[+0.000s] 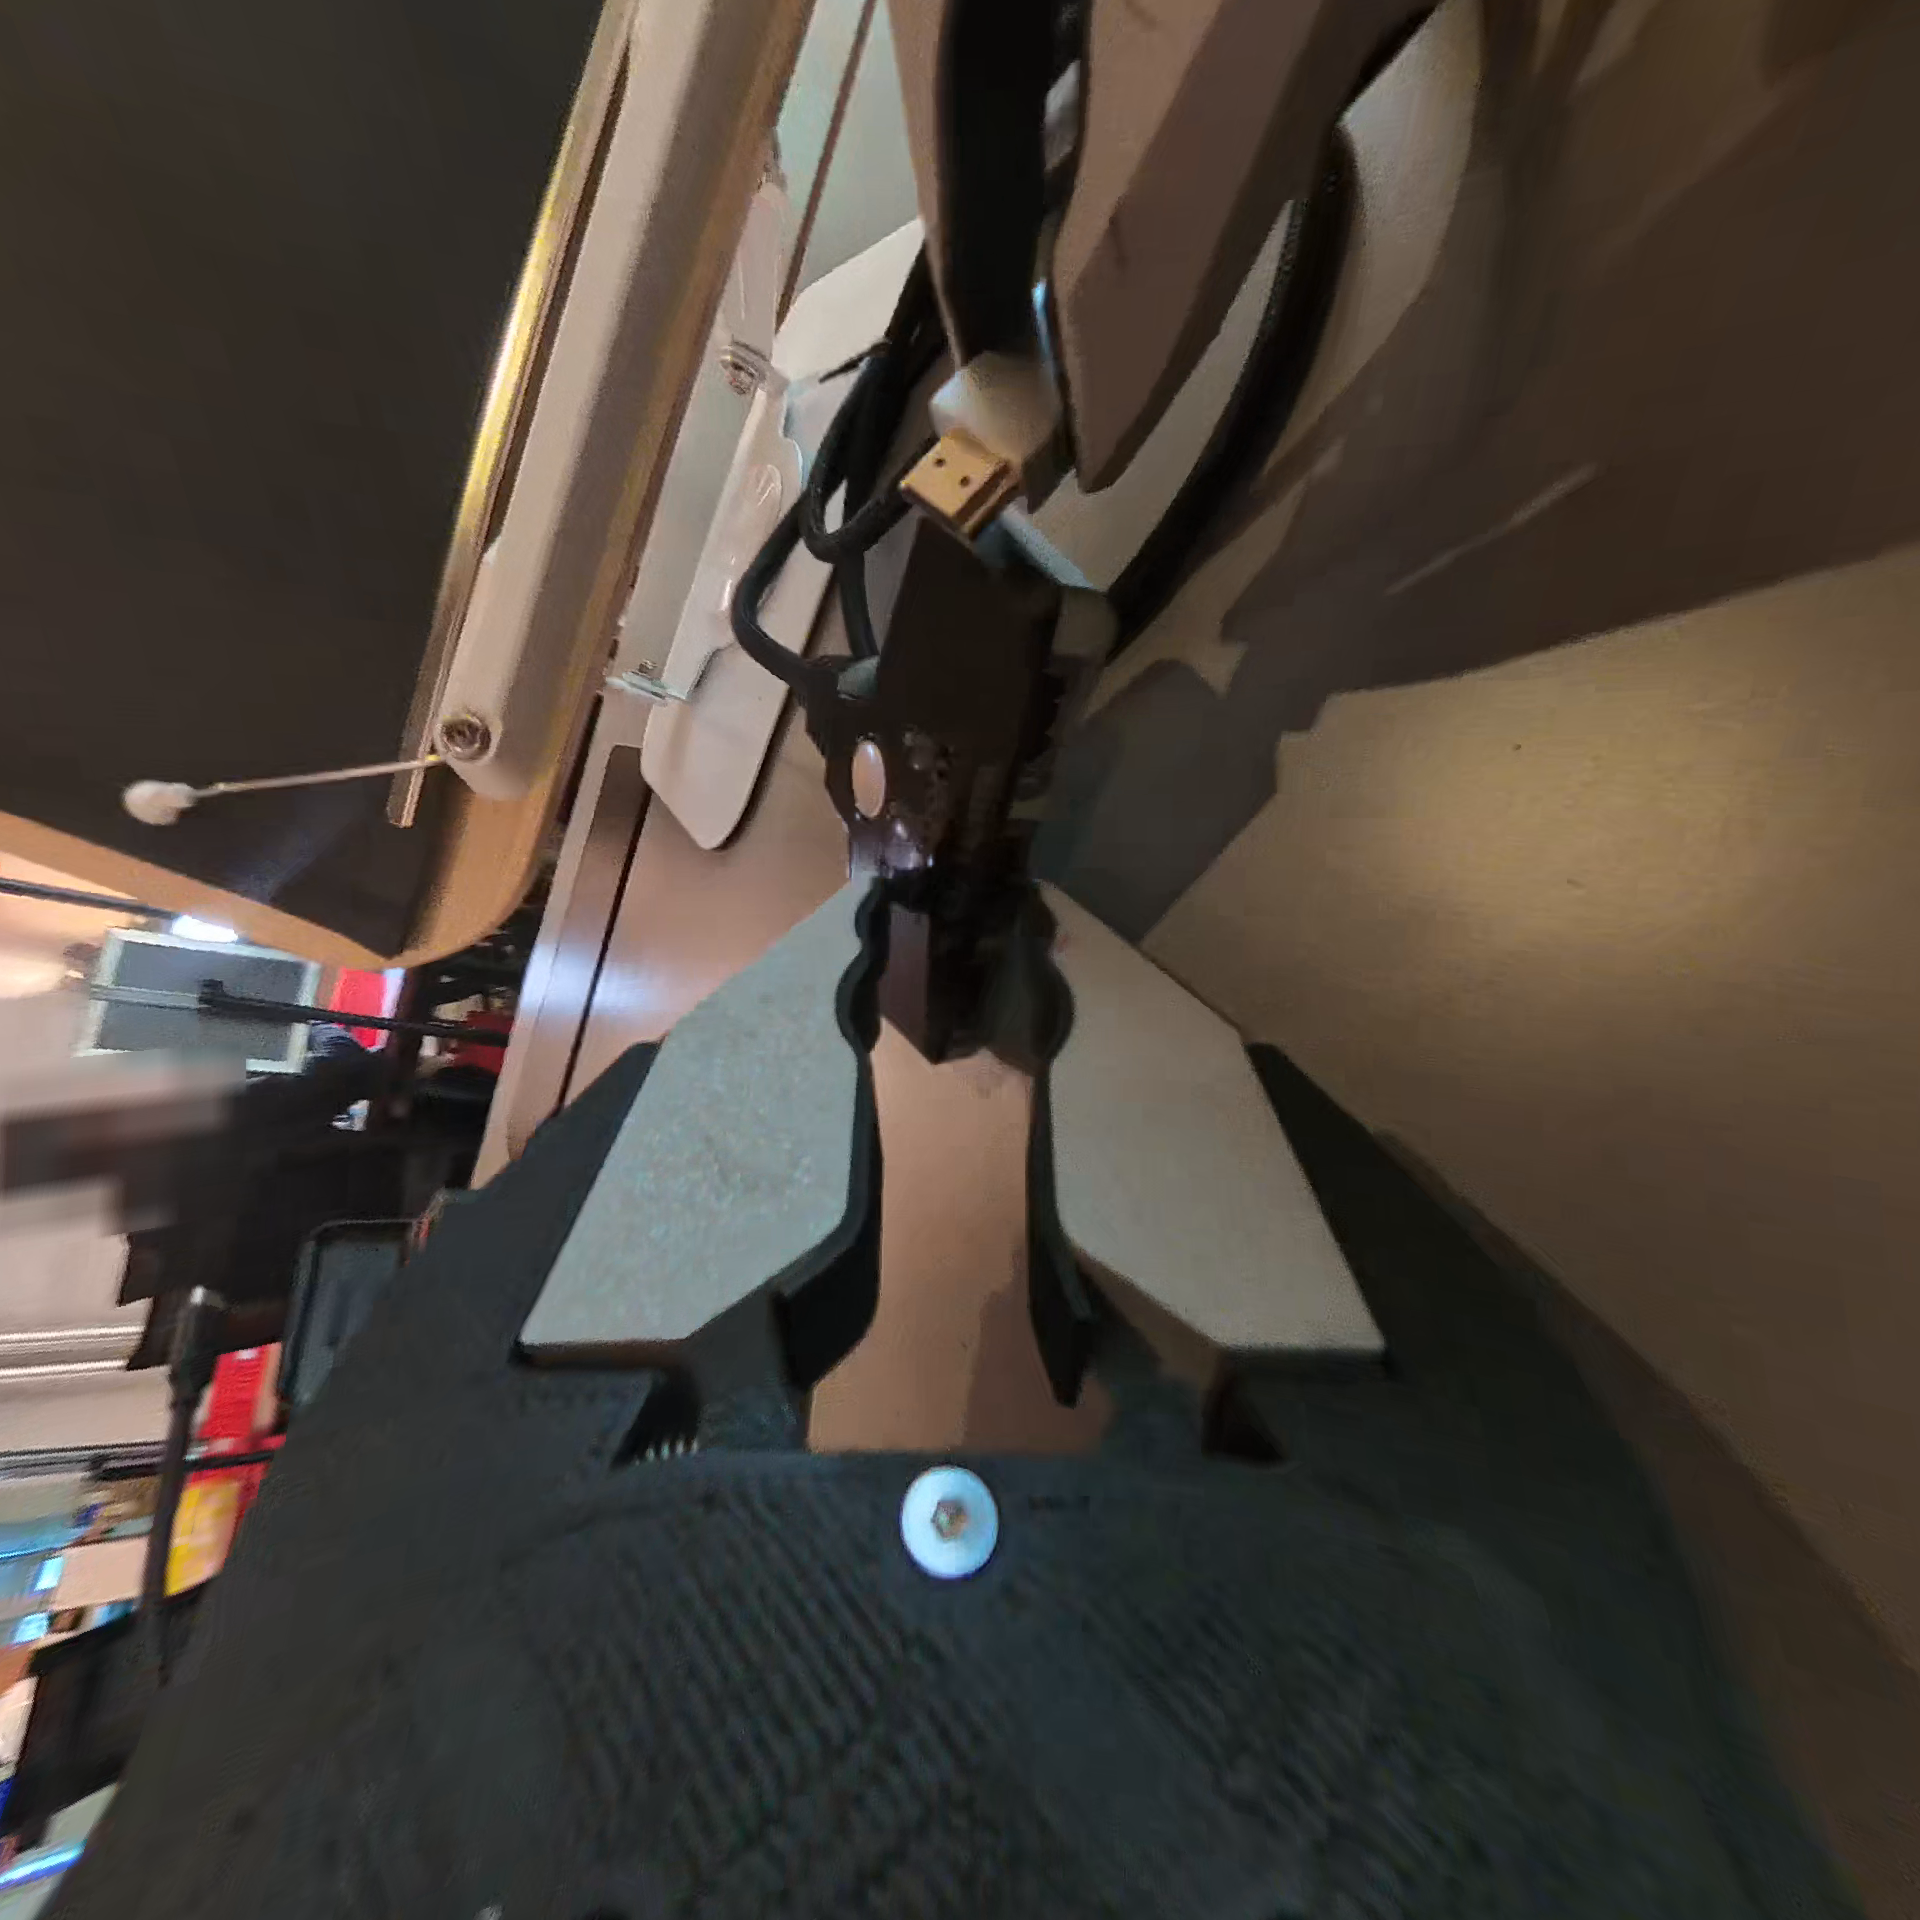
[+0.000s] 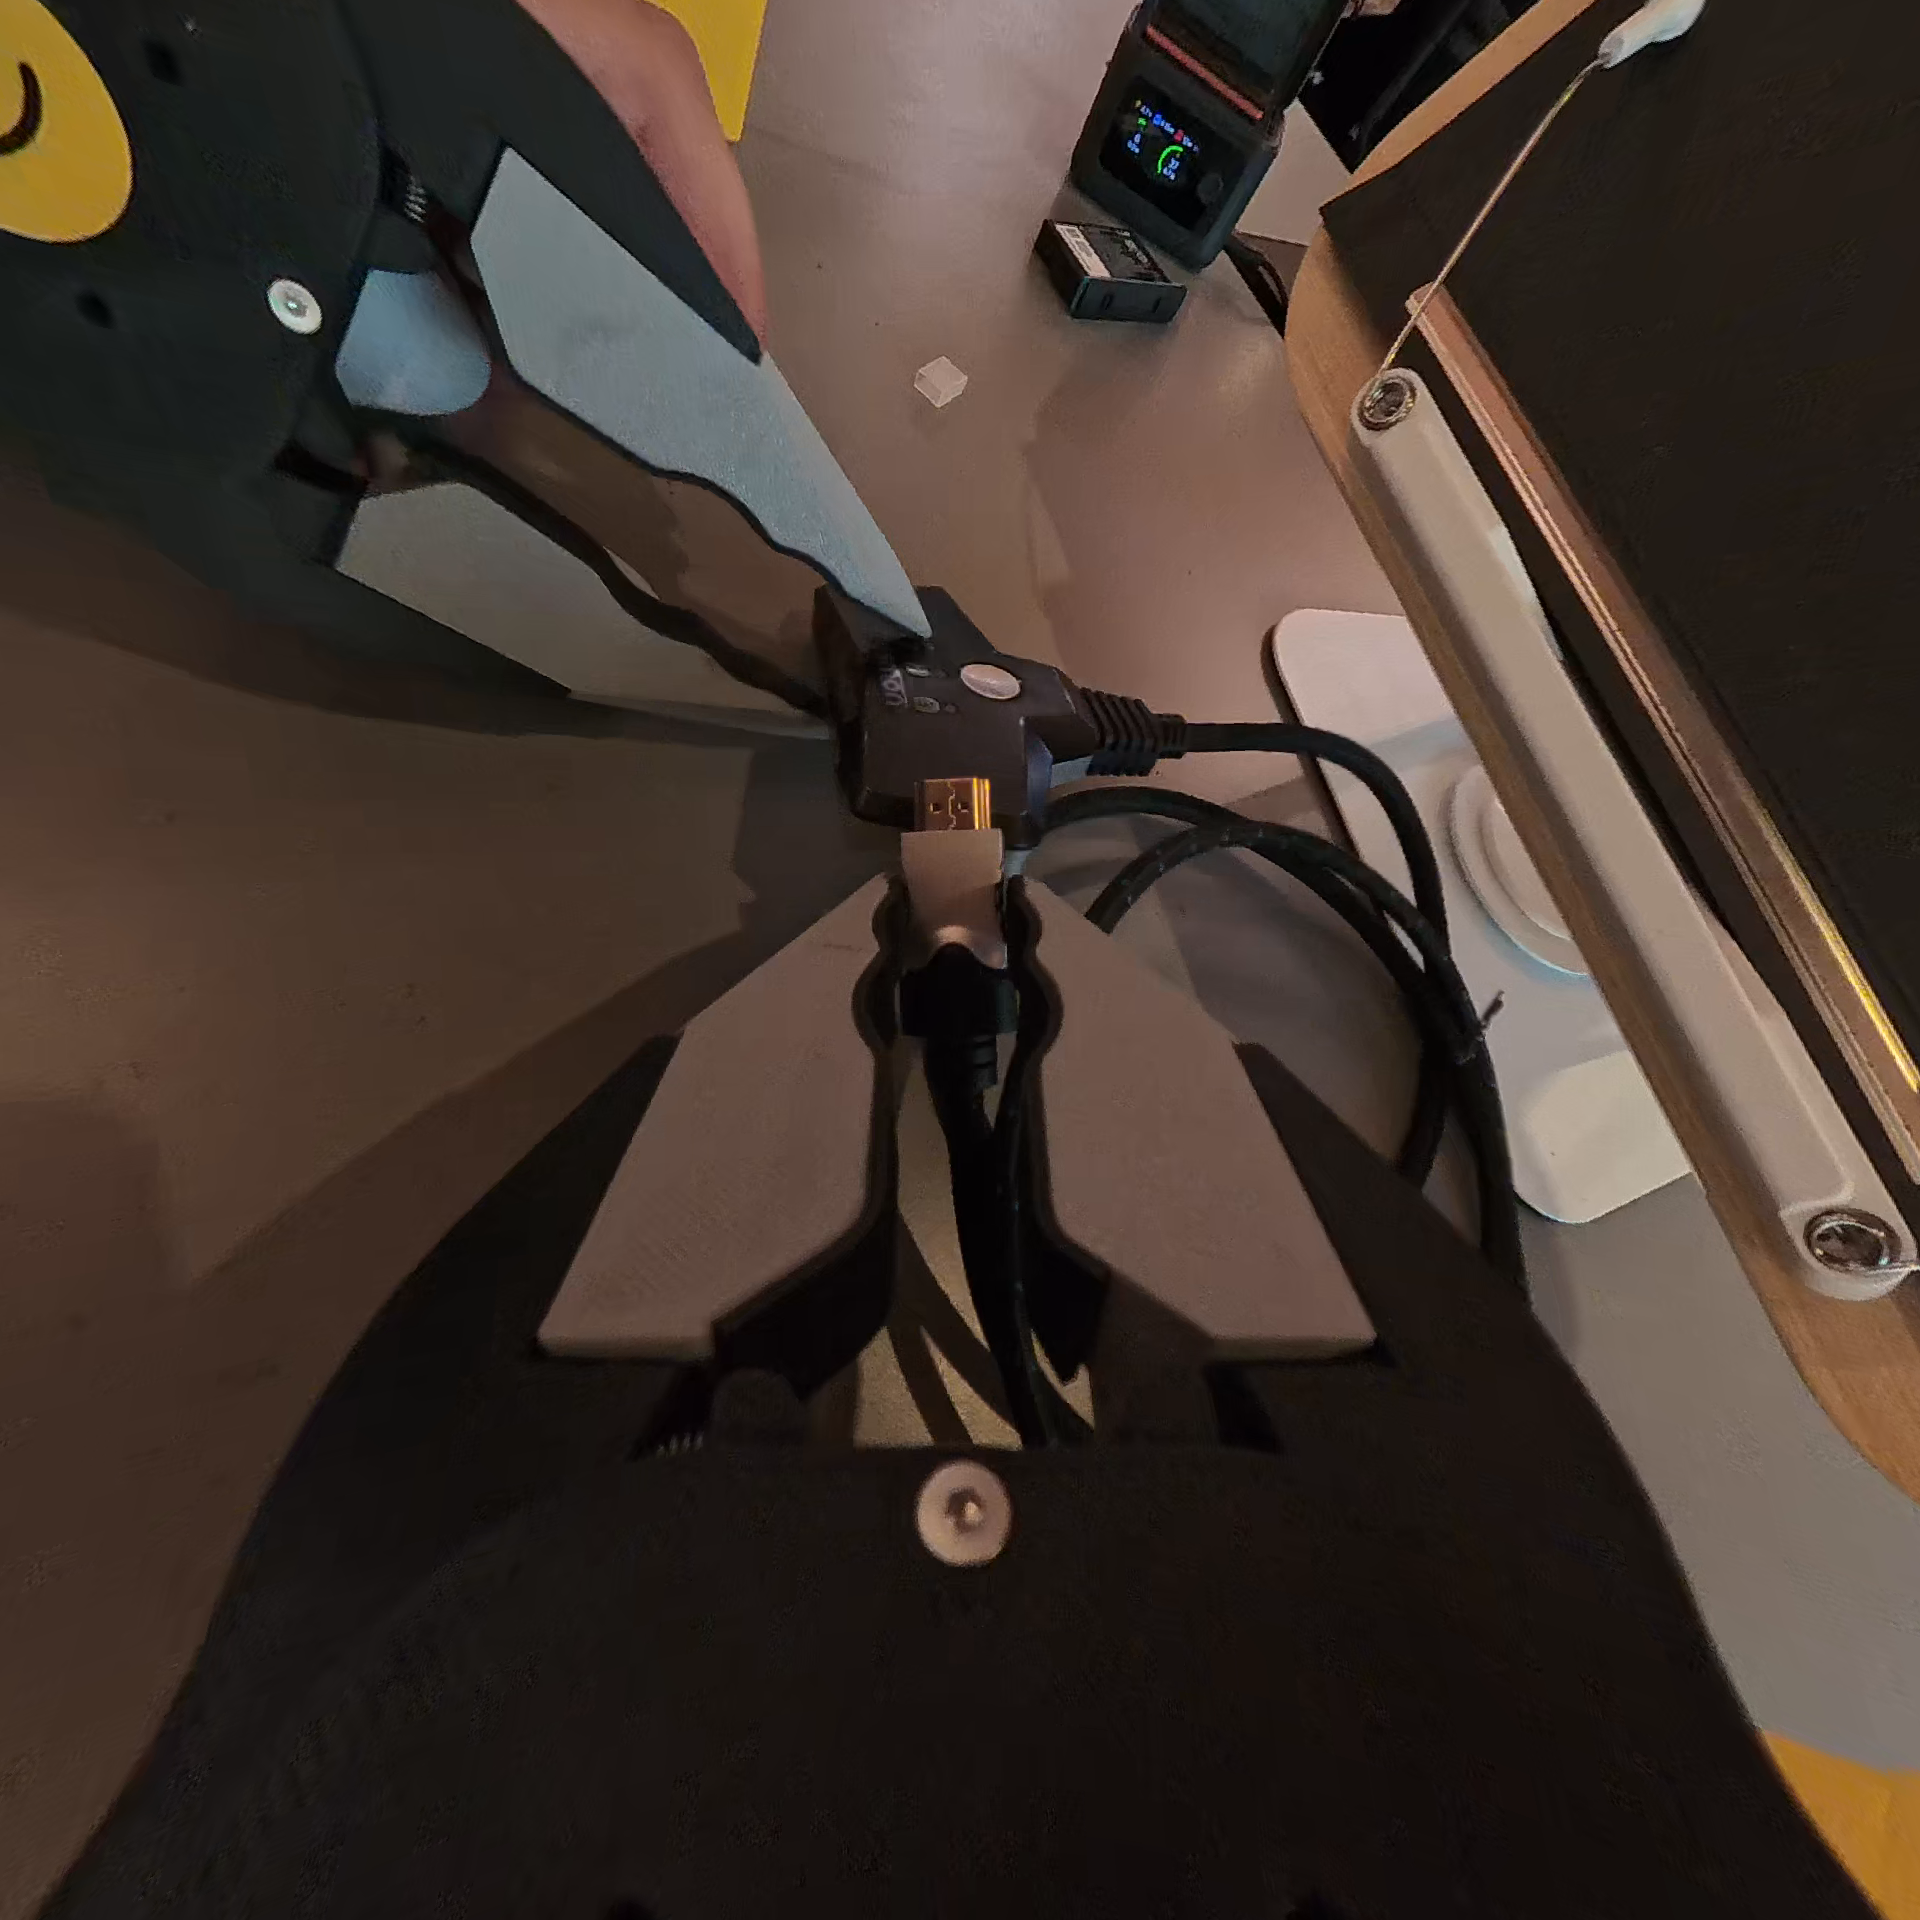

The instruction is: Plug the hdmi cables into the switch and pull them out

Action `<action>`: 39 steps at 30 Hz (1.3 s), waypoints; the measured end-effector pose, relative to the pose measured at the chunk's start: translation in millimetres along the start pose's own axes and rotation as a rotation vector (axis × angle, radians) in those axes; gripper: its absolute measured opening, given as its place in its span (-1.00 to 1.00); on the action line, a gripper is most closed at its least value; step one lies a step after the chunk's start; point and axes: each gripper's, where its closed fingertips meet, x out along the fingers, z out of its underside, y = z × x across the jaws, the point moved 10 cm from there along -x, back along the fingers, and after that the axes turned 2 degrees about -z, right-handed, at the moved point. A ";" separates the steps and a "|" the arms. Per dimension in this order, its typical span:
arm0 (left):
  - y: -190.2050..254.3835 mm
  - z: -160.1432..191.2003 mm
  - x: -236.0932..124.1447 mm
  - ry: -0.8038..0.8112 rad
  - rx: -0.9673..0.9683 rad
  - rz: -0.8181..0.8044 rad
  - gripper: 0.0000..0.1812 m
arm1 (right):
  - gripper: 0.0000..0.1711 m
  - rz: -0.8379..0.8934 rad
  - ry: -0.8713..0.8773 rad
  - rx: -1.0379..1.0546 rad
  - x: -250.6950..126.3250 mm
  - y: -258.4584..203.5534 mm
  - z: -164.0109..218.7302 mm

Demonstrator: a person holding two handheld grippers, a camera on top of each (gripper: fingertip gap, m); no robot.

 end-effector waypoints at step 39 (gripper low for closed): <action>-29.8 -30.2 -43.0 0.297 -0.264 0.012 -0.70 | -0.69 0.204 0.199 -0.246 -18.6 -7.1 -15.9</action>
